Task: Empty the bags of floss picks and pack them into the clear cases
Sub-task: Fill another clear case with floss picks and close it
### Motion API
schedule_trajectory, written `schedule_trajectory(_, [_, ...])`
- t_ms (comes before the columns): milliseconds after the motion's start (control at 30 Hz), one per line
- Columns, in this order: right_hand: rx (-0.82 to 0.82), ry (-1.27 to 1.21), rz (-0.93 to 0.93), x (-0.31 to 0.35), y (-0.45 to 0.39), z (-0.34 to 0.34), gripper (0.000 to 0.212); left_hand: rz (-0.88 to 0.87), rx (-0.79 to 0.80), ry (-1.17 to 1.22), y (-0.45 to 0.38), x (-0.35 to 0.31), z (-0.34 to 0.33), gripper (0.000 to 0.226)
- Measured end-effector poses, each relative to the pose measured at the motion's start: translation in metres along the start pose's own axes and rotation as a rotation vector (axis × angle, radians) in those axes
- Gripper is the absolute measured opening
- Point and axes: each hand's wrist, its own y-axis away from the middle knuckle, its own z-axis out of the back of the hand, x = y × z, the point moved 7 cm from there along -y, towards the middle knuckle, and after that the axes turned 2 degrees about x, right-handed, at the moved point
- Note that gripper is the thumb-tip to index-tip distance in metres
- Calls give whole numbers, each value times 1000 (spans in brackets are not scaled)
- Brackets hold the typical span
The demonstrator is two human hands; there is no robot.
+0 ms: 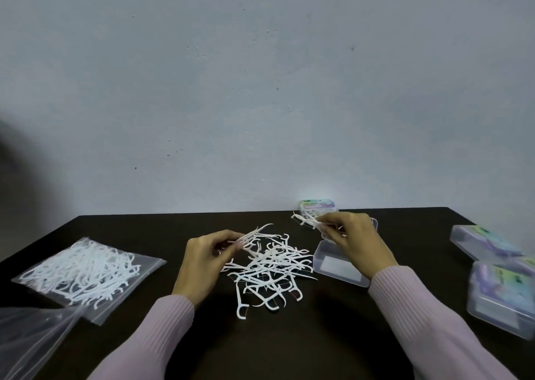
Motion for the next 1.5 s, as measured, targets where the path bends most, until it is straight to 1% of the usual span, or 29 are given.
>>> schedule_trajectory(100, [36, 15, -102, -17, 2, 11, 23, 53, -44, 95, -2, -5, -3, 15])
schedule_trajectory(167, [103, 53, -157, -28, 4, 14, 23, 91, -57, 186, -3, -8, -7, 14])
schedule_trajectory(233, [189, 113, -199, -36, 8, 14, 25, 90, -45, 241, -6, -16, -14, 15])
schedule_trajectory(400, [333, 222, -213, -40, 13, 6, 20, 63, 3, 310, -15, -34, -38, 14])
schedule_trajectory(567, [355, 239, -175, -34, 14, -5, 17, 69, 33, 378, -28, -42, -64, 9])
schedule_trajectory(667, [337, 219, -175, -37, 13, 1, 19, 125, 32, 484, -37, -42, -82, 11])
schedule_trajectory(733, [307, 202, -193, -41, 13, 11, 16, 152, 51, 517, -41, -46, -98, 14])
schedule_trajectory(833, [284, 201, -239, -51, 12, 22, 10, 179, 81, 530, -42, -48, -119, 16])
schedule_trajectory(933, [386, 165, -303, -62, 15, 23, 9, 141, 142, 457, -42, -50, -132, 14])
schedule_trajectory(1033, [478, 156, -319, -66, 17, 17, 14, 40, 217, 304, -41, -56, -139, 13])
schedule_trajectory(1200, [453, 160, -318, -69, 16, 12, 12, -101, 346, 80, -37, -58, -152, 15])
schedule_trajectory(1267, [461, 152, -317, -69, 16, 11, 8, -115, 358, 35, -36, -55, -154, 19])
schedule_trajectory(1333, [443, 161, -318, -67, 16, 12, 15, -107, 359, 46, -36, -55, -155, 25])
schedule_trajectory(1400, [366, 230, -309, -66, 14, 19, 24, -99, 374, 100, -35, -58, -155, 33])
schedule_trajectory(1433, [322, 262, -297, -64, 14, 23, 26, -78, 378, 163, -34, -57, -155, 39])
schedule_trajectory(1500, [264, 281, -259, -60, 13, 26, 24, -12, 377, 331, -36, -56, -151, 46])
